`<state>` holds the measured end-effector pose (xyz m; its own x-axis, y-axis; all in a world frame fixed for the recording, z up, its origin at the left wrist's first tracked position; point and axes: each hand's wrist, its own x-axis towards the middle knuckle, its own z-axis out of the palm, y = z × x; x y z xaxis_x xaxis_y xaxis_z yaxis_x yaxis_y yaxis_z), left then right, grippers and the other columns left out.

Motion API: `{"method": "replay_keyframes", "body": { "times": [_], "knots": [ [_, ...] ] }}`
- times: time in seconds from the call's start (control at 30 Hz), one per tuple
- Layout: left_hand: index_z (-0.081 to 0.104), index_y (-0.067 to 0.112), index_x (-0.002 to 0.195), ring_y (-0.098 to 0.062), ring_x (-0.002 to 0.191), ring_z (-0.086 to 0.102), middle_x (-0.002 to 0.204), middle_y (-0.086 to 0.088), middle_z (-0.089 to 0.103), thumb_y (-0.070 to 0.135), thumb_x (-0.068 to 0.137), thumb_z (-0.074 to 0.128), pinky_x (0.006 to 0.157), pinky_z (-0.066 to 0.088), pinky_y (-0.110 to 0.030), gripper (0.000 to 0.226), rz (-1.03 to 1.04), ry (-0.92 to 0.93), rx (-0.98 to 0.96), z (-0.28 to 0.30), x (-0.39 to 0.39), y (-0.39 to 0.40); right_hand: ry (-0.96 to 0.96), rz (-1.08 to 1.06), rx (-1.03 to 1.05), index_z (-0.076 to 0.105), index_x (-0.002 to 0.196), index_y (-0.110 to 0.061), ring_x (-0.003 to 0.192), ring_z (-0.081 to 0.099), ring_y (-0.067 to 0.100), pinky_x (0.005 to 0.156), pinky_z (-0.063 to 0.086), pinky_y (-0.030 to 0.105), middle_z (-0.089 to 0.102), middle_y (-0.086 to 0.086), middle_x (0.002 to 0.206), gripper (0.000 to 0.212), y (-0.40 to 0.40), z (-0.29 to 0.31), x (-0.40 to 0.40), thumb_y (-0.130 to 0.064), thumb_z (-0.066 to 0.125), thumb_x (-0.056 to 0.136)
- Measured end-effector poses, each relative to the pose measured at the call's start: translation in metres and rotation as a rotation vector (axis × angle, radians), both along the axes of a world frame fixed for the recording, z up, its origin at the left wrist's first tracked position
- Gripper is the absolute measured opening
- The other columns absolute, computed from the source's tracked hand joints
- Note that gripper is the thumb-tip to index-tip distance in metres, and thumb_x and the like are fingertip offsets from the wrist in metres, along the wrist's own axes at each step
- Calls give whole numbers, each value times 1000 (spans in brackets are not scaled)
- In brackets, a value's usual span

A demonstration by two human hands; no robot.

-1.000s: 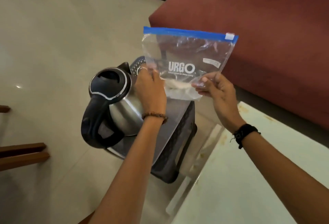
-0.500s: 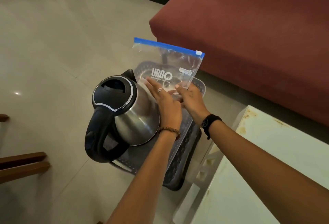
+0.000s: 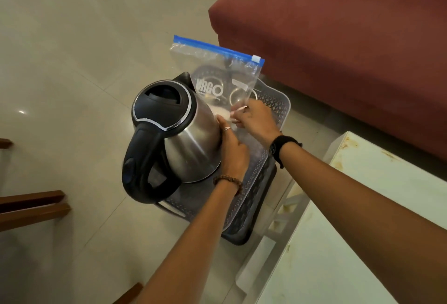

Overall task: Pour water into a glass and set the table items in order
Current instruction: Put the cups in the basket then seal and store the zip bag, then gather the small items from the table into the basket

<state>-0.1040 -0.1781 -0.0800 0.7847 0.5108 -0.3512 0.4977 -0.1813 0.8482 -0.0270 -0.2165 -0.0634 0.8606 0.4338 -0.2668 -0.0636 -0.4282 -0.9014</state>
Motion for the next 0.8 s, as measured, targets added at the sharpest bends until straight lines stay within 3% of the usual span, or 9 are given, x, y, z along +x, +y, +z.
{"method": "replay_keyframes", "body": {
  "times": [0.1, 0.17, 0.23, 0.4, 0.53, 0.67, 0.8],
  "knots": [
    [-15, 19, 144, -24, 139, 24, 156, -11, 10, -7, 90, 32, 113, 25, -34, 76, -27, 4, 19, 3, 1, 3, 30, -18, -29, 59, 99, -1, 96, 65, 32, 88, 52, 47, 67, 21, 102, 16, -2, -3, 4, -5, 61, 84],
    [-15, 21, 144, -24, 136, 30, 155, -12, 13, -9, 88, 31, 108, 36, -36, 78, -34, 13, 8, 3, 2, 4, -19, -110, -85, 63, 95, -6, 99, 62, 28, 89, 51, 44, 68, 15, 102, 13, -8, -8, 3, -8, 63, 82],
    [-13, 20, 145, -20, 133, 33, 155, -13, 15, -9, 88, 31, 100, 44, -29, 77, -35, 16, 4, 1, 3, 4, -99, -122, -130, 68, 89, -5, 98, 62, 26, 87, 49, 37, 70, 13, 98, 11, -12, -10, 2, -3, 60, 82],
    [-10, 16, 145, -27, 141, 20, 154, -15, 15, -6, 90, 32, 115, 25, -43, 73, -62, 39, -4, -3, 9, 6, 9, 149, -46, 63, 109, 7, 116, 55, 27, 101, 42, 40, 63, 21, 118, 30, -14, -7, 6, 12, 46, 84],
    [10, 16, 146, -21, 138, 29, 151, -10, 28, -7, 88, 40, 113, 28, -38, 70, -7, -28, 48, 7, 1, -2, -33, 21, 5, 58, 118, 2, 111, 58, 24, 98, 46, 36, 64, 18, 116, 38, -44, -7, -12, 10, 39, 86],
    [31, 14, 141, -10, 131, 37, 143, -4, 41, -6, 88, 40, 109, 30, -24, 58, -79, -210, 149, 26, -28, -59, -69, -241, 200, 64, 105, -7, 85, 63, 6, 76, 51, 13, 66, 4, 97, 28, -117, 3, -53, 3, 41, 93],
    [45, 14, 131, -8, 124, 46, 133, 3, 51, -1, 91, 44, 107, 36, -24, 43, -218, -309, 195, 28, -71, -142, -71, -390, 181, 63, 97, -14, 86, 65, 8, 77, 53, 17, 66, -3, 93, 21, -207, 2, -106, -3, 46, 94]
  ]
}}
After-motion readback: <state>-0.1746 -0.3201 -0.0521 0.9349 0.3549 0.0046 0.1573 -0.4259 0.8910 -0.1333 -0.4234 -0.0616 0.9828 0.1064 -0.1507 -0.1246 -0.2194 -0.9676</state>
